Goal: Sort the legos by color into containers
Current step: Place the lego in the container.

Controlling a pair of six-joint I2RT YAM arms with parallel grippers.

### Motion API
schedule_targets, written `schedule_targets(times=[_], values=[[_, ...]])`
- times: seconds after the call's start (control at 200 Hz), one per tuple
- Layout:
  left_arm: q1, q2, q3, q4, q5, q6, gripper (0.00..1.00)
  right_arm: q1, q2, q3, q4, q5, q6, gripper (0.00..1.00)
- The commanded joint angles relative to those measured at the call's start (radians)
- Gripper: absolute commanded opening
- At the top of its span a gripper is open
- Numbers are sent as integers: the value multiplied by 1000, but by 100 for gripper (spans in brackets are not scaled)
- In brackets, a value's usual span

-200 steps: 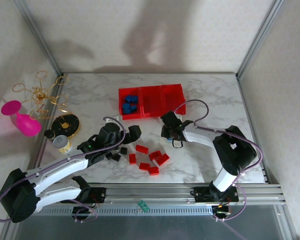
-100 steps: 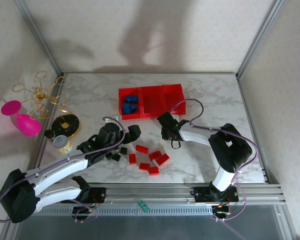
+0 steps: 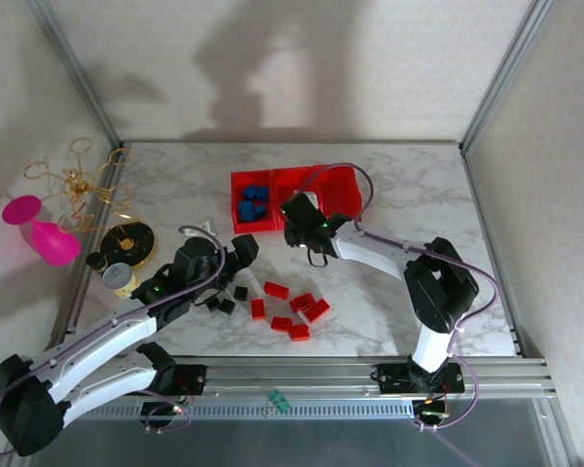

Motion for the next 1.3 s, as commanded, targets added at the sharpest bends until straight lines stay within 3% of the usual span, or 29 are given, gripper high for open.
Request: schedule_targets(times=[0.0, 0.22, 0.501, 0.781, 1.026, 1.297], values=[[60, -37, 13, -54, 18, 27, 100, 11, 75, 98, 63, -3, -64, 28], [146, -35, 27, -77, 54, 60, 100, 11, 251, 322, 123, -8, -154, 29], [185, -23, 8, -46, 80, 48, 99, 6, 471, 600, 103, 14, -250, 32], [199, -16, 19, -35, 90, 35, 100, 0, 523, 711, 105, -14, -274, 48], [197, -38, 27, -41, 99, 40, 100, 5, 387, 612, 114, -63, -261, 53], [175, -62, -11, -34, 152, 14, 100, 18, 119, 264, 108, -124, -195, 59]])
